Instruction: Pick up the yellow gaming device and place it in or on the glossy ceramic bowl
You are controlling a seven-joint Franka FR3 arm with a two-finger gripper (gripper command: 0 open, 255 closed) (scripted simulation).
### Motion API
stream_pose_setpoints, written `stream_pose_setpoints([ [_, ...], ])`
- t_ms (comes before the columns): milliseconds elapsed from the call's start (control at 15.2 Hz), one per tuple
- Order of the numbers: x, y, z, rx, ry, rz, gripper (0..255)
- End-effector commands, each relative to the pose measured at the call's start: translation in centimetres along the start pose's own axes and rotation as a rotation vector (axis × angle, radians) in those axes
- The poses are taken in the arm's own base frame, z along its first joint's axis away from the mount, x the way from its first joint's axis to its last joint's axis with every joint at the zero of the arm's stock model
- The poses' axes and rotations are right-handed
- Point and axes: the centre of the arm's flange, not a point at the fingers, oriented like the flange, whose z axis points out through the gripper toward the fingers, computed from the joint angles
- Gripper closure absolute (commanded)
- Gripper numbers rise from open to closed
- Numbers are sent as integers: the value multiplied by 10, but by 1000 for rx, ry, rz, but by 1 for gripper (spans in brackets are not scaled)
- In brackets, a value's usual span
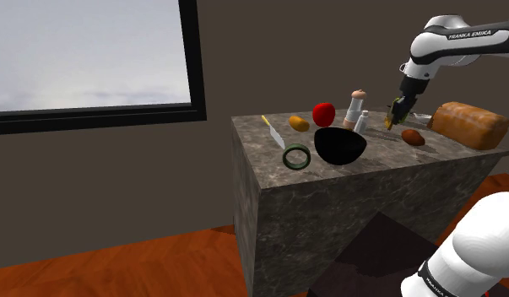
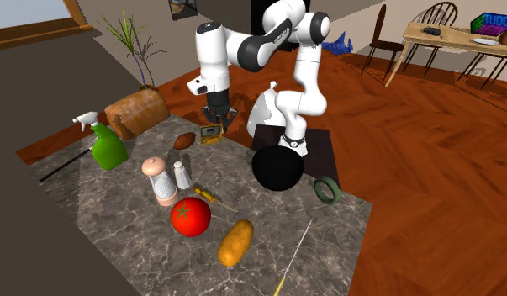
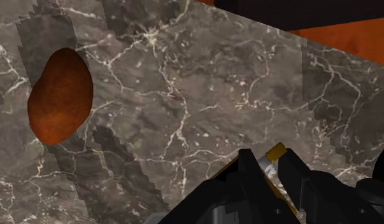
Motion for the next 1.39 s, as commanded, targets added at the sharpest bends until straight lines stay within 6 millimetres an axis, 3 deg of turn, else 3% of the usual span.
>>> stream_pose_setpoints([
  [0,0,0,-11,0,0,0,255],
  [792,2,-1,-70,0,0,0,255],
  [1320,25,-104,-74,0,0,0,255],
])
